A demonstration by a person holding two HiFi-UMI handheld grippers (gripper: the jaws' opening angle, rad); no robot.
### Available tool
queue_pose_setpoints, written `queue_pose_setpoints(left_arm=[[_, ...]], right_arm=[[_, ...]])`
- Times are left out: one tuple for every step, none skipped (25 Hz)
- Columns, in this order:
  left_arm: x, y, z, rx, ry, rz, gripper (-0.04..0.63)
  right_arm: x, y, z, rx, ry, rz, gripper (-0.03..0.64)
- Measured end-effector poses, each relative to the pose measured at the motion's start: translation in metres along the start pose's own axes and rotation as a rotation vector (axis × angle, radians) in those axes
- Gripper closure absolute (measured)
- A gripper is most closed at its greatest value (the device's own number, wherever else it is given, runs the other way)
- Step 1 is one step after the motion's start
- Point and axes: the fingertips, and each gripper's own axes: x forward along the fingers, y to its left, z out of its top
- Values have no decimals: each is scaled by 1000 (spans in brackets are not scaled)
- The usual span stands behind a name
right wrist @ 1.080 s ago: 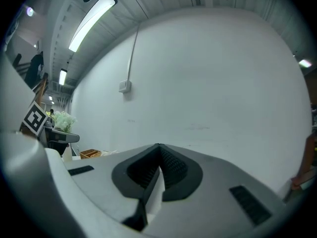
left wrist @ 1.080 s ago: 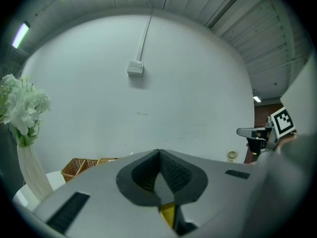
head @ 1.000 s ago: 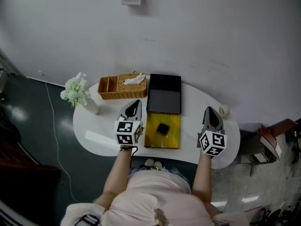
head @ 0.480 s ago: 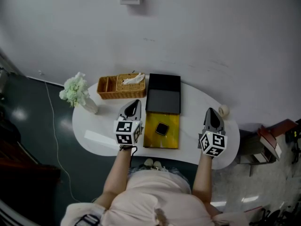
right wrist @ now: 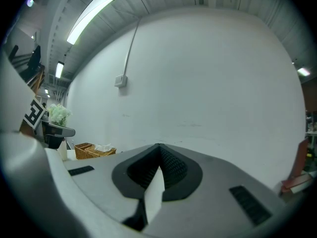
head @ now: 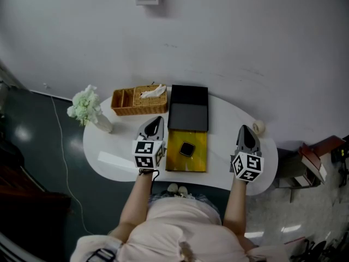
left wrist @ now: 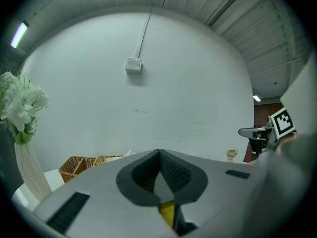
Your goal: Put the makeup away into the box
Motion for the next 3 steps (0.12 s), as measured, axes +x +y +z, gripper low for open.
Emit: queue_pose_setpoints(left_arm=[[0,0,-1,0,2,0,569],[1,0,-1,-1,4,0,569],[1,0,-2,-1,6,-1,569]], right_arm=[[0,0,0,0,2,0,603],[1,-1,-1,0,4,0,603],[1,-1,-1,0,5,0,603]])
